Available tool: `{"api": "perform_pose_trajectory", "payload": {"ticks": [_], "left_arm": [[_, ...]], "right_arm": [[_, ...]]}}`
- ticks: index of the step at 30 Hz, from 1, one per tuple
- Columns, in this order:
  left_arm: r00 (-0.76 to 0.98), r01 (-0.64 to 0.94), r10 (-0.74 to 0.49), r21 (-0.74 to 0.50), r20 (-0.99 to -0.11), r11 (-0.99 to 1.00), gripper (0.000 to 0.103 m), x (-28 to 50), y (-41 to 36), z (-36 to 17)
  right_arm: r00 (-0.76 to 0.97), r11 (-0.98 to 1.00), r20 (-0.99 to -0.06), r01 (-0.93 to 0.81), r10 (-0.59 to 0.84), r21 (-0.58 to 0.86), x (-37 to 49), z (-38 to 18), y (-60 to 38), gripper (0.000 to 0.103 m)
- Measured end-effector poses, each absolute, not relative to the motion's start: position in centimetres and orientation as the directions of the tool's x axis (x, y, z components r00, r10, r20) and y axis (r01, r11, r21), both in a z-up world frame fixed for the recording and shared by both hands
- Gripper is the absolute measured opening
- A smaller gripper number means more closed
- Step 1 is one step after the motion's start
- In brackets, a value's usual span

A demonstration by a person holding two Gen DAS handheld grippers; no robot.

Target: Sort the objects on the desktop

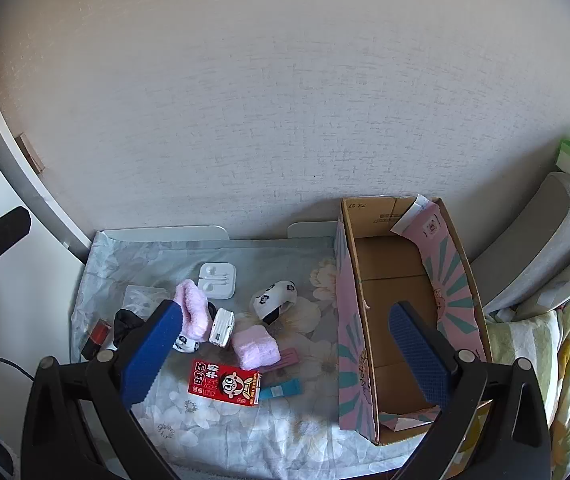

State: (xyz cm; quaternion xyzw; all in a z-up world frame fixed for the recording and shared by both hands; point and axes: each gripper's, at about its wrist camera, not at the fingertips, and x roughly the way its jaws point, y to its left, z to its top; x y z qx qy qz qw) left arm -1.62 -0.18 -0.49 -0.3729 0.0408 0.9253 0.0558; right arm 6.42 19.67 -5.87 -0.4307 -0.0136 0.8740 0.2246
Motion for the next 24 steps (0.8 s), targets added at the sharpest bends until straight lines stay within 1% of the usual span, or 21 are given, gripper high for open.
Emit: {"api": "perform_pose_trajectory", "payload": {"ticks": [5, 12, 17, 21, 24], "left_arm": [[-0.7, -0.167, 0.079, 0.054, -0.709, -0.984, 0.103, -2.3, 0.3, -0.4], [-0.684, -0.187, 0.131, -0.001, -0.718, -0.982, 0.103, -1.7, 0.4, -0.7], [-0.694, -0.164, 0.095, 0.028, -0.714, -0.986, 0.103, -1.6, 0.8, -0.7], [-0.695, -0.157, 0.089, 0.029, -0.714, -0.987, 0.103, -1.2, 1.1, -0.9], [-0.693, -0.158, 0.09, 0.029, -0.716, -0.987, 0.103, -1.2, 1.0, -1.0]], "right_arm": [[-0.521, -0.895, -0.748, -0.387, 0.412, -0.223, 6.4, -6.0, 19.9, 0.103], [-0.517, -0.892, -0.746, -0.386, 0.421, -0.236, 6.3, -6.0, 19.8, 0.103], [-0.512, -0.89, -0.746, -0.387, 0.426, -0.243, 6.3, -6.1, 19.8, 0.103], [-0.502, -0.891, -0.755, -0.381, 0.423, -0.247, 6.2, -6.2, 19.9, 0.103], [-0.511, -0.904, -0.766, -0.371, 0.39, -0.212, 6.2, -6.3, 20.1, 0.103]]}}
